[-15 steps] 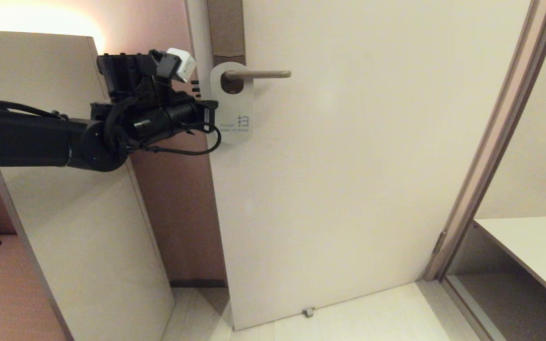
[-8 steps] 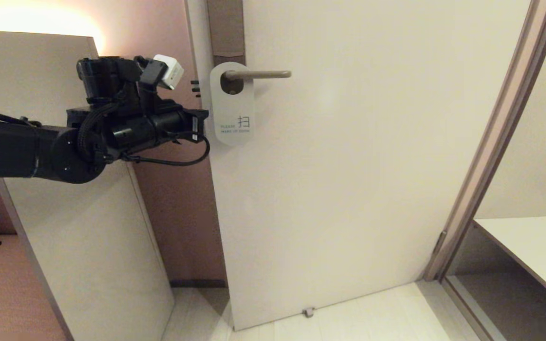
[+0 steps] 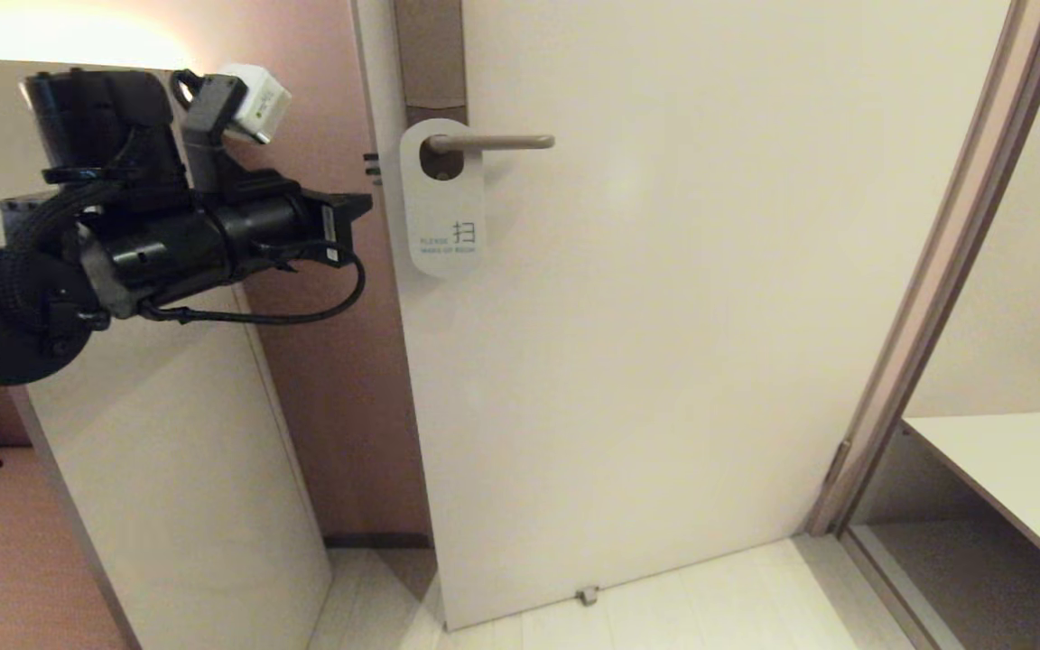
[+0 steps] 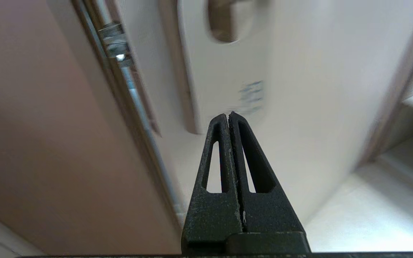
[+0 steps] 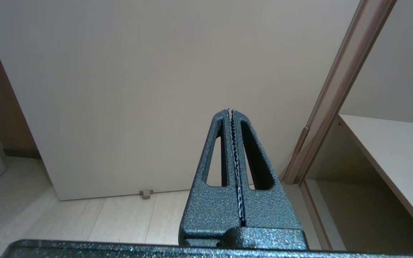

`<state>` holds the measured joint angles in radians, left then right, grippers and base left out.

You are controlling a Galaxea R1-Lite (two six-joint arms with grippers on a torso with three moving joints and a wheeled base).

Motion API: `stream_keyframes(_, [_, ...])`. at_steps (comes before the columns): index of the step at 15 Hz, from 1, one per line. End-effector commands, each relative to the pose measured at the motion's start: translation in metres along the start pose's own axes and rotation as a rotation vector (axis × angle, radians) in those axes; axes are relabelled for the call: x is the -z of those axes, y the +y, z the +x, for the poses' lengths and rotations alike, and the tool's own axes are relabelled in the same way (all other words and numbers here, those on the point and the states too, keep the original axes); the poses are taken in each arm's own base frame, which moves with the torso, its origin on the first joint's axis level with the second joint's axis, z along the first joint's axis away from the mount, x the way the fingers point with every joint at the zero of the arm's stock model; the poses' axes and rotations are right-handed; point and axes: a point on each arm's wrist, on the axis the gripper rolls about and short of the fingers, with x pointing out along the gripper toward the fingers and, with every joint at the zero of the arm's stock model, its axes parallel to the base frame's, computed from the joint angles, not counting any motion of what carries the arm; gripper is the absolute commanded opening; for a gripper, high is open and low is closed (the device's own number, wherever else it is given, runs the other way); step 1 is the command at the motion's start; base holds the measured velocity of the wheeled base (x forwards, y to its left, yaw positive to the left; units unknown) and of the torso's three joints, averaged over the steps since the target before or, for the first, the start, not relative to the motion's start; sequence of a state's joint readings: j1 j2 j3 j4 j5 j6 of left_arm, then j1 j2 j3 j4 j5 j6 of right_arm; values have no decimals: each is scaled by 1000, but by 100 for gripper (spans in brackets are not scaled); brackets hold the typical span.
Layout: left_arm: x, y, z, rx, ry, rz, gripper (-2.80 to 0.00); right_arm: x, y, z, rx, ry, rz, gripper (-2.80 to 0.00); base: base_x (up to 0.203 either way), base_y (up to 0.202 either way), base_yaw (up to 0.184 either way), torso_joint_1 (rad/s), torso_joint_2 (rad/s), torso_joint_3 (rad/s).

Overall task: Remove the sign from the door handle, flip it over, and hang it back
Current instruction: Take down the sign

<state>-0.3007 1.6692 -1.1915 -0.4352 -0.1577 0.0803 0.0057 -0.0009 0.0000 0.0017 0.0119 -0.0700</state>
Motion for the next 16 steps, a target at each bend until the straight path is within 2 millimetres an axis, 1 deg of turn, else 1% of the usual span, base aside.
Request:
stream_keyframes(1, [-16, -7, -32, 7, -54, -34, -280, 0, 0, 0, -1, 1, -1, -280, 0, 0, 0, 0, 0, 0])
stream_keyframes(3, [-17, -10, -56, 12, -53, -79, -280, 0, 0, 0, -1, 1, -1, -280, 0, 0, 0, 0, 0, 0])
stream_keyframes(5, [-15, -11, -74, 14, -43, -119, -280, 0, 0, 0, -1, 1, -1, -280, 0, 0, 0, 0, 0, 0])
stream_keyframes(6, [-15, -10, -80, 43, -36, -144, -280, 0, 0, 0, -1, 1, -1, -280, 0, 0, 0, 0, 0, 0])
stream_keyframes(8, [-15, 1, -87, 98, -26, -164, -280, 0, 0, 0, -1, 1, -1, -280, 0, 0, 0, 0, 0, 0])
stream_keyframes(10, [-14, 14, -89, 148, -23, -166, -280, 0, 0, 0, -1, 1, -1, -280, 0, 0, 0, 0, 0, 0])
stream_keyframes(12, [-11, 22, -88, 208, -14, -170, -280, 0, 0, 0, -1, 1, -1, -280, 0, 0, 0, 0, 0, 0])
stream_keyframes(14, [-7, 26, -79, 260, 3, -178, -280, 0, 0, 0, -1, 1, -1, -280, 0, 0, 0, 0, 0, 0])
stream_keyframes(16, [-2, 29, -65, 316, 19, -184, -280, 0, 0, 0, -1, 1, -1, -280, 0, 0, 0, 0, 0, 0])
